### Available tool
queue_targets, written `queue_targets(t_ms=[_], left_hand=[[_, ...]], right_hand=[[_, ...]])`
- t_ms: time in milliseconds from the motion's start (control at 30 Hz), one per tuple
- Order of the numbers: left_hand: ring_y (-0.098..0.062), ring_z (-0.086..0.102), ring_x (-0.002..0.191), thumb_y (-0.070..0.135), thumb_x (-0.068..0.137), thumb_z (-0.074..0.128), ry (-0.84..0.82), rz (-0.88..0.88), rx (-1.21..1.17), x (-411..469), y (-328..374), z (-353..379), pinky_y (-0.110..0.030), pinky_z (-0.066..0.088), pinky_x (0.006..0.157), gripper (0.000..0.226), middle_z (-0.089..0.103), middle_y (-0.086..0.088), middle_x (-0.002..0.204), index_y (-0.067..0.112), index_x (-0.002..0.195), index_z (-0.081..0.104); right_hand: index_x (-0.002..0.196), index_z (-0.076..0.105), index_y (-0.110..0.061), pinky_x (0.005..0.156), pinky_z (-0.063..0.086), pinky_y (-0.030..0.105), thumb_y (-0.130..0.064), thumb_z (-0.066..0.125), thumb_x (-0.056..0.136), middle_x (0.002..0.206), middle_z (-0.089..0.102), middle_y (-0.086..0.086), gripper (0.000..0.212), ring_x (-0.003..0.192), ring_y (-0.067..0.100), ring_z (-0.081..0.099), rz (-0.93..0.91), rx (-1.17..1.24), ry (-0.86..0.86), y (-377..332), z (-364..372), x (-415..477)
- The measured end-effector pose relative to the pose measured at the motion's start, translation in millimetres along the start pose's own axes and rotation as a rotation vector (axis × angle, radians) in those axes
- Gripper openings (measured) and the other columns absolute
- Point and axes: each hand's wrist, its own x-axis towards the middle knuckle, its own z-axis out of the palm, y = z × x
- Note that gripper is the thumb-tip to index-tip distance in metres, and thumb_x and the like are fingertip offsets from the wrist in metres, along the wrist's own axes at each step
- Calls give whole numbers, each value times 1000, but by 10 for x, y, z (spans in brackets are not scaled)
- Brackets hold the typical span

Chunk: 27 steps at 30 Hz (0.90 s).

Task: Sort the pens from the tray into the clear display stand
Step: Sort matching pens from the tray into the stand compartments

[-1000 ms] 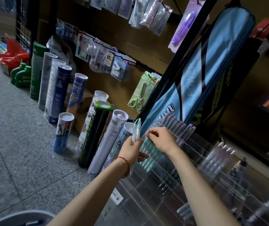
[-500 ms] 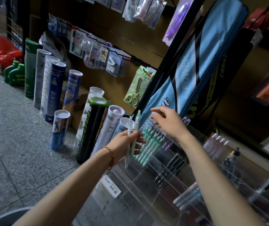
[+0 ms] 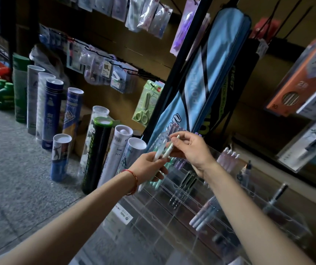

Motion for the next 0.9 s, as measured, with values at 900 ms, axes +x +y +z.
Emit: queue_targets(t_ms=[900], left_hand=[[-5, 40, 37, 37, 96, 44, -264, -80, 478, -719, -176, 1338, -17, 31, 39, 41, 55, 2, 60, 19, 60, 53]], right_hand=[[96, 58, -7, 72, 53, 13, 7, 53, 88, 97, 66, 14, 17, 78, -1, 64, 143, -439, 119, 381, -1333, -1824]])
